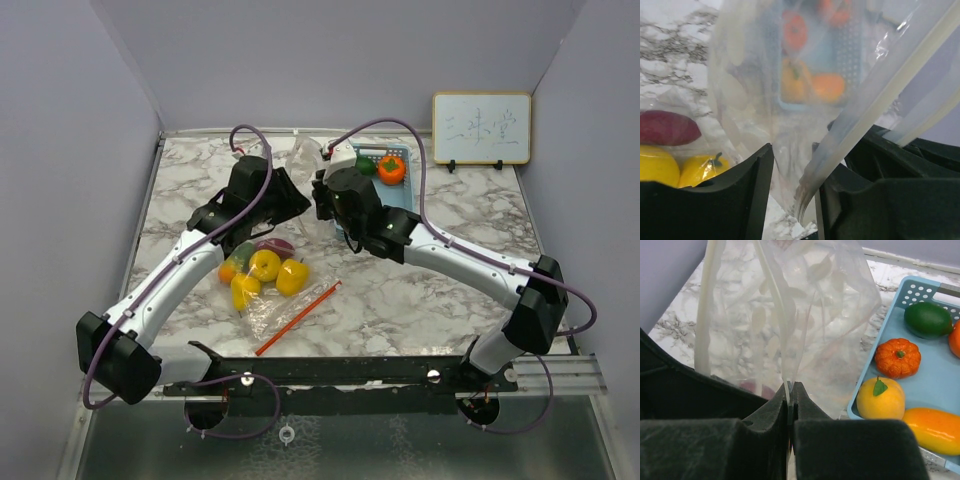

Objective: Place the food in the zip-top bag and seal the zipper
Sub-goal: Open the zipper of the food storage bag.

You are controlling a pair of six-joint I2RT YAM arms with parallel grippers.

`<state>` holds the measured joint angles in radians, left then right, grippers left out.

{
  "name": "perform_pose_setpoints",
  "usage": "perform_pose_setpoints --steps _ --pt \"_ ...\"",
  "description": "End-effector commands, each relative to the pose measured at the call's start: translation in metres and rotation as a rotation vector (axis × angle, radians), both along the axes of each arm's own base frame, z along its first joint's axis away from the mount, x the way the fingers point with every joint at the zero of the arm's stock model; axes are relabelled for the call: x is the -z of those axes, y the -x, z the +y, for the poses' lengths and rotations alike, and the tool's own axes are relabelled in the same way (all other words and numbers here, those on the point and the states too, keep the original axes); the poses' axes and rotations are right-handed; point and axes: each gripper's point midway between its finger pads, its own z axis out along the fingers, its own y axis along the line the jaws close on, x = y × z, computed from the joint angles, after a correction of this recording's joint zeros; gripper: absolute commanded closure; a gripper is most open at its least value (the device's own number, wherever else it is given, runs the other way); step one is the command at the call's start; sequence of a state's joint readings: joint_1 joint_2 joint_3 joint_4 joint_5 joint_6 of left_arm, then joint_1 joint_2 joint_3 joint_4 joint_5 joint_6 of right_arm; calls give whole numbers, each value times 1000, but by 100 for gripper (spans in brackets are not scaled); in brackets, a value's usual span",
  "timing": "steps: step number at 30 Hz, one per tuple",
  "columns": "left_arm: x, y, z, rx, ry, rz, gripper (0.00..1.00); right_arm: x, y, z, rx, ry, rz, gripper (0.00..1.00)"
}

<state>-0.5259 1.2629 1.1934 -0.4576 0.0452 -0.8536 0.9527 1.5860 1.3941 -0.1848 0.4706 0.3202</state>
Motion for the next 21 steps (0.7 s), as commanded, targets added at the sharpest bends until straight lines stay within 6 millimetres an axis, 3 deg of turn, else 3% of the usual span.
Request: perform_pose_setpoints --steps 1,5,10,15,18,21 --pt "3 -20 25 -119 -116 -88 70 -13 6 3 -28 -33 8 98" --pt "-3 -29 55 -192 -282 -151 100 -5 9 -11 1 15 18 98" --pt "-28 -26 106 -266 -543 -207 100 13 -6 -60 165 111 40 98" --pt "-51 -13 142 -308 -702 -249 100 37 -26 -101 260 145 97 98" --pt "-68 -10 155 -334 -763 -267 100 48 -37 -106 277 160 113 98" --pt "-70 -10 158 -333 -780 -277 100 59 -45 -90 215 154 149 98"
